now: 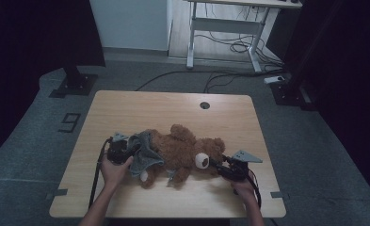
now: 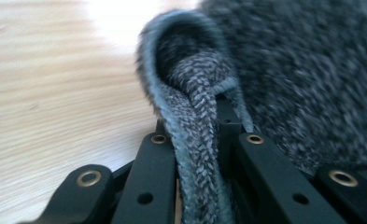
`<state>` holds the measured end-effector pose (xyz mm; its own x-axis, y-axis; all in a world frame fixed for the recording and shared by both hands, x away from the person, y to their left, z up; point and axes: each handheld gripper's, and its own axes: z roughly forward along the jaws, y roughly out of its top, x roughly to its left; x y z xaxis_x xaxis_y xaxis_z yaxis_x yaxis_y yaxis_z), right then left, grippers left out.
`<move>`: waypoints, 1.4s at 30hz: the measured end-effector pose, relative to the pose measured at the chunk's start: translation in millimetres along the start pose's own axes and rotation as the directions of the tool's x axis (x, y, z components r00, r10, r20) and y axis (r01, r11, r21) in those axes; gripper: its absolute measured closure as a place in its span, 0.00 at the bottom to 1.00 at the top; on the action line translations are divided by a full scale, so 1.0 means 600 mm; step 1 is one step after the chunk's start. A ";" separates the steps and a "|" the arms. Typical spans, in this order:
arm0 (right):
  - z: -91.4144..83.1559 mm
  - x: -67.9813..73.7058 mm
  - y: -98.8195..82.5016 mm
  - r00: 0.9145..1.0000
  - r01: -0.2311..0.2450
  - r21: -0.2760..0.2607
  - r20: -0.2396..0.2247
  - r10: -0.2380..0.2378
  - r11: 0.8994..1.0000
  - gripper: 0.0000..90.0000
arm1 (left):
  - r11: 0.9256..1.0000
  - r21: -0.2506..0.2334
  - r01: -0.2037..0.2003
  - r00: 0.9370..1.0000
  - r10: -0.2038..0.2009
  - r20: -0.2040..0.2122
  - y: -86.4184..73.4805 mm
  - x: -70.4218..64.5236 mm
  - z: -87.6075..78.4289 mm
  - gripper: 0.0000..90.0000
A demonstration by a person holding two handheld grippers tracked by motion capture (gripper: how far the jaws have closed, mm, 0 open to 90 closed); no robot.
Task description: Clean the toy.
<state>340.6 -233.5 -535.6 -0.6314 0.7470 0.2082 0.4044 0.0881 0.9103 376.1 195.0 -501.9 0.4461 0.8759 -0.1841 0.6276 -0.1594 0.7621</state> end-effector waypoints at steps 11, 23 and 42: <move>-0.001 -0.003 -0.002 1.000 -0.019 -0.002 0.005 0.019 1.000 0.58 | 0.998 -0.046 -0.044 0.979 0.052 0.195 0.026 -0.076 0.007 0.91; -0.003 -0.004 -0.001 1.000 -0.012 0.002 0.003 0.012 1.000 0.58 | 0.998 0.064 -0.013 0.991 0.004 0.135 0.000 -0.047 0.035 0.91; -0.003 -0.005 -0.001 1.000 -0.010 0.001 -0.003 0.010 1.000 0.58 | 1.000 0.008 -0.008 0.965 0.006 0.263 0.019 -0.059 0.006 0.91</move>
<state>341.0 -236.9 -536.2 -0.6293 0.7459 0.2184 0.4115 0.0814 0.9077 369.9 160.4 -488.7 0.6020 0.7242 -0.3363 0.6287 -0.1704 0.7587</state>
